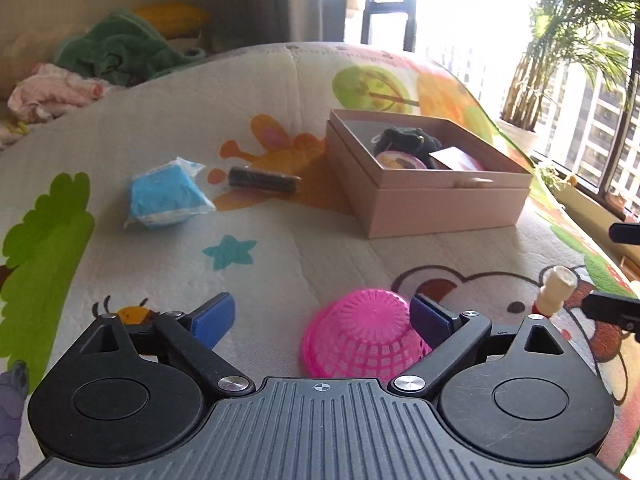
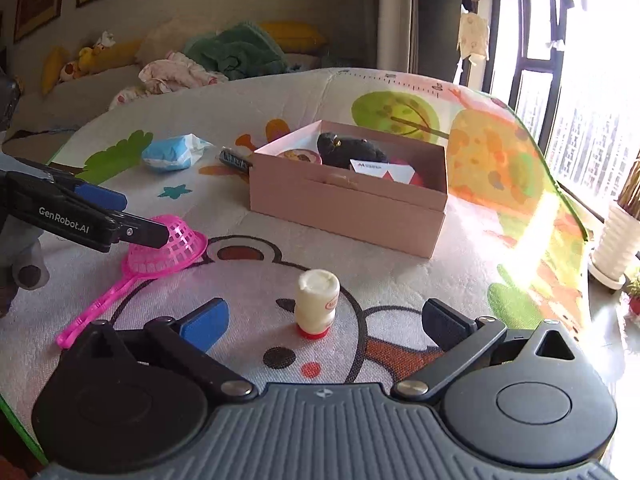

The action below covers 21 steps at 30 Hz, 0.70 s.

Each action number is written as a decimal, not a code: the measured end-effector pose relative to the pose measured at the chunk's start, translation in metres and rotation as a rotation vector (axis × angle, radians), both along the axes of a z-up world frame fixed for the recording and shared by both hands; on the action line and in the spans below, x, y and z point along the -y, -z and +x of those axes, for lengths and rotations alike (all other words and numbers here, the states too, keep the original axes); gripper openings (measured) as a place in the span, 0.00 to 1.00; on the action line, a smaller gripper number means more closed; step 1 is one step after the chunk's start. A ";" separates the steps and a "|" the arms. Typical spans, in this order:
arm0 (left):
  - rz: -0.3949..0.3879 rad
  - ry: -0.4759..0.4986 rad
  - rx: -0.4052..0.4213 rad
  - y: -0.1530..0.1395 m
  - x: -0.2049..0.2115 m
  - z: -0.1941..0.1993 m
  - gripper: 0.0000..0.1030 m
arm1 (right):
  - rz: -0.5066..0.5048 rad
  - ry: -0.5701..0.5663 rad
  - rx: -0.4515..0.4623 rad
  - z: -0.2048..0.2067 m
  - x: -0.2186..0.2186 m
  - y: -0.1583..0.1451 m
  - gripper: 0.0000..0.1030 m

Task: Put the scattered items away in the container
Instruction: 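Grasp the black tube with the right tool while the left tool sets the strainer down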

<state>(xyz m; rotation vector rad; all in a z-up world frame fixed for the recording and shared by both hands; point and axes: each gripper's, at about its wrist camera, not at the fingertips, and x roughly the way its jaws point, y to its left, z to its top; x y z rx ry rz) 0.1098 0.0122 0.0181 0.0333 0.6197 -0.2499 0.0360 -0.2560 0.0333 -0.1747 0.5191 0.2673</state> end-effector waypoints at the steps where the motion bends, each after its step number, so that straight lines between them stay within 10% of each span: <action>1: -0.004 -0.046 0.012 0.000 -0.008 0.003 0.96 | -0.018 -0.019 0.040 0.001 -0.002 -0.010 1.00; 6: -0.103 -0.216 -0.019 0.002 -0.060 0.018 0.97 | -0.135 -0.160 0.154 0.043 -0.042 -0.071 0.98; 11: -0.152 -0.262 -0.007 -0.004 -0.099 0.012 0.98 | -0.142 -0.343 -0.100 0.137 -0.123 -0.098 0.65; 21: -0.097 -0.231 0.023 -0.025 -0.137 0.030 1.00 | -0.349 -0.210 -0.298 0.292 -0.255 -0.018 0.54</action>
